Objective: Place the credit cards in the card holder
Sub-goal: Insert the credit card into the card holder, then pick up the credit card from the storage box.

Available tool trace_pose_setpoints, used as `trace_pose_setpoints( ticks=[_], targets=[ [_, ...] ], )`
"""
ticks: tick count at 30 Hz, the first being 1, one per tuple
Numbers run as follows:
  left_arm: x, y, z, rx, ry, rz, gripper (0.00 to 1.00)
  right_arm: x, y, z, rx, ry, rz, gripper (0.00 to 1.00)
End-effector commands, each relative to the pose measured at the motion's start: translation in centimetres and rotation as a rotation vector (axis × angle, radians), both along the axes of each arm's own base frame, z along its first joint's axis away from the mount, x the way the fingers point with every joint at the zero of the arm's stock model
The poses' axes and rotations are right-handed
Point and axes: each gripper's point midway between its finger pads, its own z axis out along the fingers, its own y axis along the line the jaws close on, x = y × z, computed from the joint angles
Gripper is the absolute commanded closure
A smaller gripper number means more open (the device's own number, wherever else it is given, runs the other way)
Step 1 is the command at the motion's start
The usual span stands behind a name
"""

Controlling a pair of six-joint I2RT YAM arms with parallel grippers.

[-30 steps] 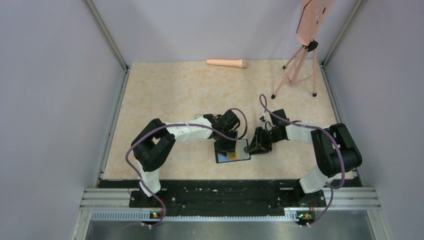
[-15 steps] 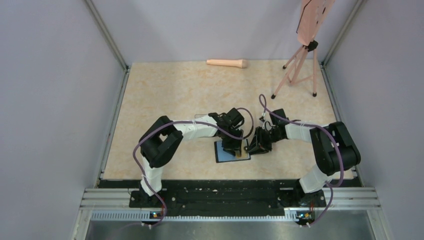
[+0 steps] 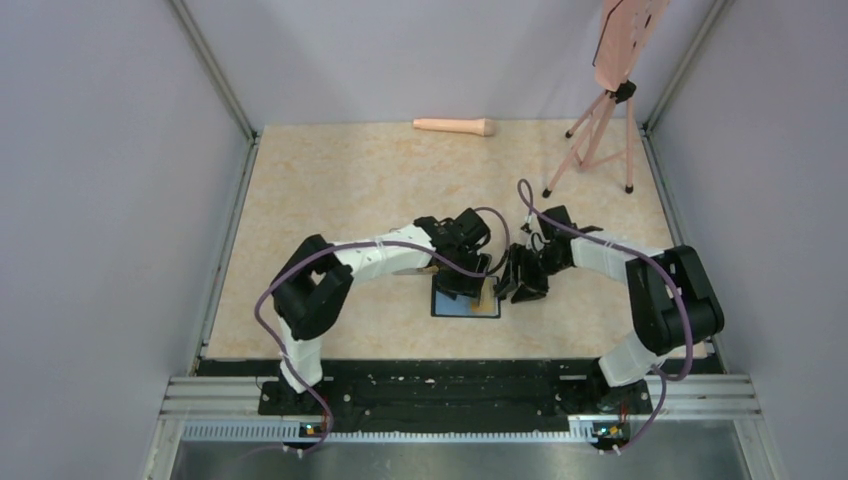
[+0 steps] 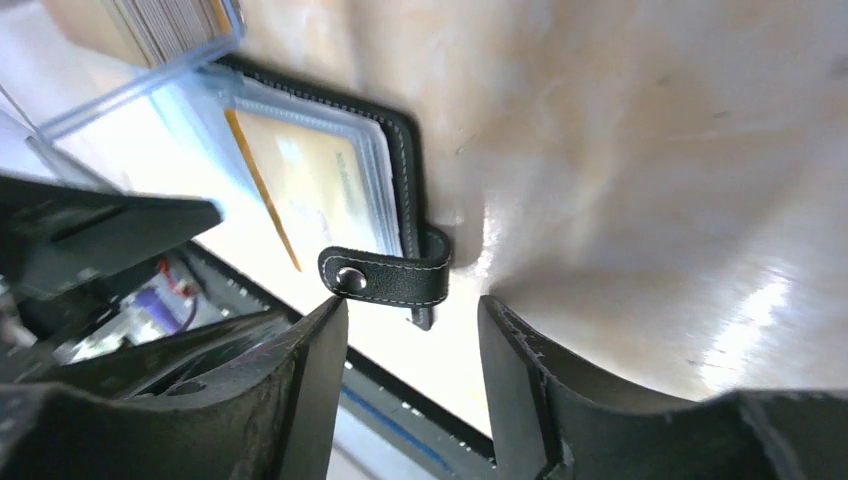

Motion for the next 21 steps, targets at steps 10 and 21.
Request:
trace_pose_setpoints(
  ticks=[10,21],
  targets=[
    [5.6,3.4,12.2,-0.282,-0.211,0.094,0.34,8.2,1.4,8.4,-0.104,-0.299,0.025,0.47],
    [11.3,13.6,12.8,-0.51,-0.115,0.407,0.42,13.4,12.2,10.7,0.039,-0.319,0.157,0.62]
  ],
)
